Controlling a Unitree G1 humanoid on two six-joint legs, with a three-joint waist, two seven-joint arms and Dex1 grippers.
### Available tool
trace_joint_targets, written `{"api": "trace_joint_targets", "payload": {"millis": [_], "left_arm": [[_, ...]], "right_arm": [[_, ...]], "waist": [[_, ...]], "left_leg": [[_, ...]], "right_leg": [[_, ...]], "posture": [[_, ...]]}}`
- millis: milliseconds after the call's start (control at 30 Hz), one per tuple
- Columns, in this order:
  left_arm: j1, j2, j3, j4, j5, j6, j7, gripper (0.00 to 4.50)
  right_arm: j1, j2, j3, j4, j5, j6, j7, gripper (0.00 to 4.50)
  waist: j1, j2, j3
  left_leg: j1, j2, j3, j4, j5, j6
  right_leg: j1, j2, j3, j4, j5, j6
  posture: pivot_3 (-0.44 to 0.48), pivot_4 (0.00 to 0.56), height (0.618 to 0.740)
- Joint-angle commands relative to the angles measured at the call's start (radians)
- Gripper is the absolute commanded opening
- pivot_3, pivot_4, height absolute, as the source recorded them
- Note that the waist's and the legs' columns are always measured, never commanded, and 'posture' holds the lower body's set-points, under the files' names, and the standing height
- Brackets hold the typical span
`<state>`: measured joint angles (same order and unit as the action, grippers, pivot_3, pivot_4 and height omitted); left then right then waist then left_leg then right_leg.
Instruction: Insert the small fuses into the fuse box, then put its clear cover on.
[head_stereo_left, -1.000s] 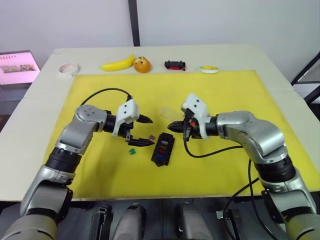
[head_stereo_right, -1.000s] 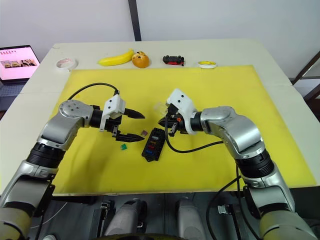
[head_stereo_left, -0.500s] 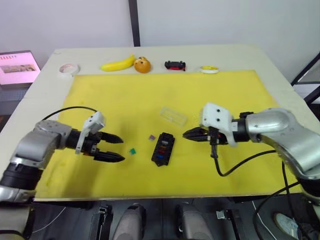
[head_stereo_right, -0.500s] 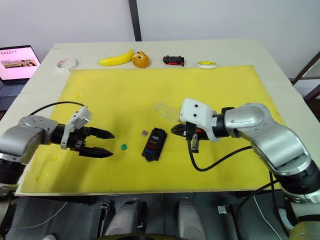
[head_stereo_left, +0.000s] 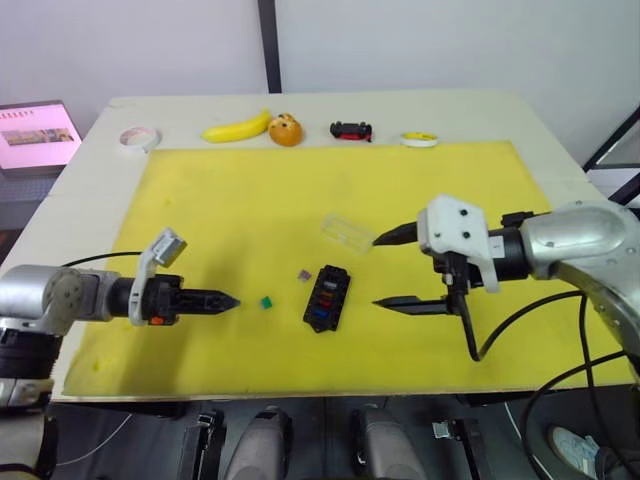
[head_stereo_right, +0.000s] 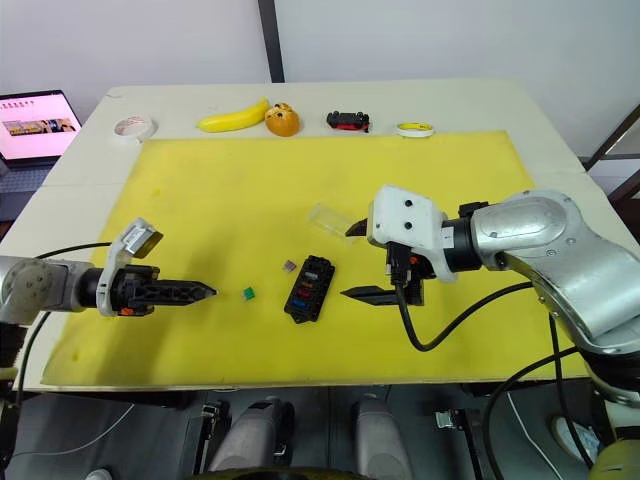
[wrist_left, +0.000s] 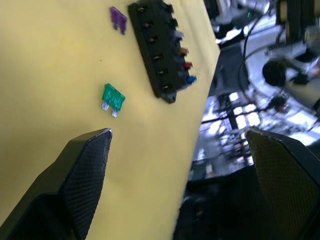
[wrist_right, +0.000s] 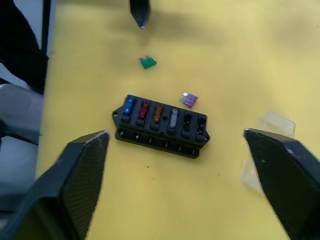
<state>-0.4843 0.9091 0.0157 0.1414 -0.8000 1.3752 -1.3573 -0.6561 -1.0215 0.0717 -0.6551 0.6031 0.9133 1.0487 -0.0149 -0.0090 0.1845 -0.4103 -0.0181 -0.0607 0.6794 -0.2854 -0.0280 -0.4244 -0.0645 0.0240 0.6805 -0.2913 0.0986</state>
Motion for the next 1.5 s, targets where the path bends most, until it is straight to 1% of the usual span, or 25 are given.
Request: {"api": "trace_joint_targets", "payload": {"millis": [33,133,300,800,967,1100,1433,1500], "left_arm": [[-0.029,-0.020,-0.004,0.046,-0.023,0.062,0.029,4.50],[-0.058,-0.049,-0.006,0.080,-0.026,0.093,0.053,4.50],[-0.071,-0.090,-0.031,0.098,-0.017,0.089,0.086,4.50],[-0.115,-0.196,-0.082,0.171,0.044,0.018,0.155,4.50],[-0.123,-0.211,-0.098,0.177,0.051,0.011,0.150,4.50],[-0.126,-0.222,-0.124,0.186,0.063,-0.009,0.141,4.50],[-0.124,-0.241,-0.145,0.196,0.080,-0.032,0.125,4.50],[-0.118,-0.245,-0.145,0.198,0.085,-0.041,0.129,3.95]], "right_arm": [[-0.045,-0.041,-0.067,-0.036,0.045,0.014,0.014,4.46],[-0.055,-0.077,-0.095,-0.039,0.079,0.030,0.029,4.46],[-0.057,-0.125,-0.137,-0.041,0.145,0.056,0.046,4.46],[-0.078,-0.152,-0.132,-0.043,0.187,0.066,0.010,4.46],[-0.077,-0.153,-0.131,-0.048,0.192,0.073,-0.001,4.46],[-0.076,-0.153,-0.129,-0.053,0.197,0.078,-0.010,4.46],[-0.071,-0.153,-0.127,-0.066,0.207,0.088,-0.028,4.46],[-0.070,-0.153,-0.124,-0.068,0.207,0.088,-0.031,4.50]], "waist": [[0.000,0.000,0.000],[0.002,0.000,0.000],[0.001,0.000,0.000],[0.013,0.001,-0.001],[0.026,0.001,-0.001],[0.027,0.001,-0.001],[0.028,0.001,-0.001],[0.028,0.001,-0.001]], "left_leg": [[0.000,0.000,0.000,0.000,0.000,0.000],[0.000,0.000,0.000,0.000,0.000,0.000],[0.000,0.000,0.000,0.000,0.000,0.000],[0.000,-0.002,0.000,0.001,0.001,-0.001],[0.000,-0.002,0.000,0.001,0.001,-0.001],[0.000,-0.004,0.001,0.002,0.001,-0.001],[0.002,-0.007,0.001,0.002,0.001,-0.001],[0.002,-0.007,0.000,0.002,0.001,-0.001]], "right_leg": [[0.000,0.000,0.000,0.000,0.000,0.000],[0.000,0.000,0.000,0.000,0.000,0.000],[0.000,-0.001,0.000,0.000,0.000,0.000],[0.001,-0.003,0.000,0.000,0.000,0.000],[0.002,-0.004,0.000,0.000,0.000,0.000],[0.002,-0.006,0.000,0.000,0.000,0.000],[0.005,-0.009,-0.001,-0.001,0.000,0.000],[0.006,-0.009,-0.001,-0.001,0.000,0.000]], "posture": [[0.000,0.150,0.740],[0.000,0.150,0.740],[0.000,0.150,0.740],[0.000,0.150,0.740],[0.000,0.150,0.740],[0.000,0.150,0.740],[0.000,0.150,0.740],[0.000,0.150,0.740]]}}
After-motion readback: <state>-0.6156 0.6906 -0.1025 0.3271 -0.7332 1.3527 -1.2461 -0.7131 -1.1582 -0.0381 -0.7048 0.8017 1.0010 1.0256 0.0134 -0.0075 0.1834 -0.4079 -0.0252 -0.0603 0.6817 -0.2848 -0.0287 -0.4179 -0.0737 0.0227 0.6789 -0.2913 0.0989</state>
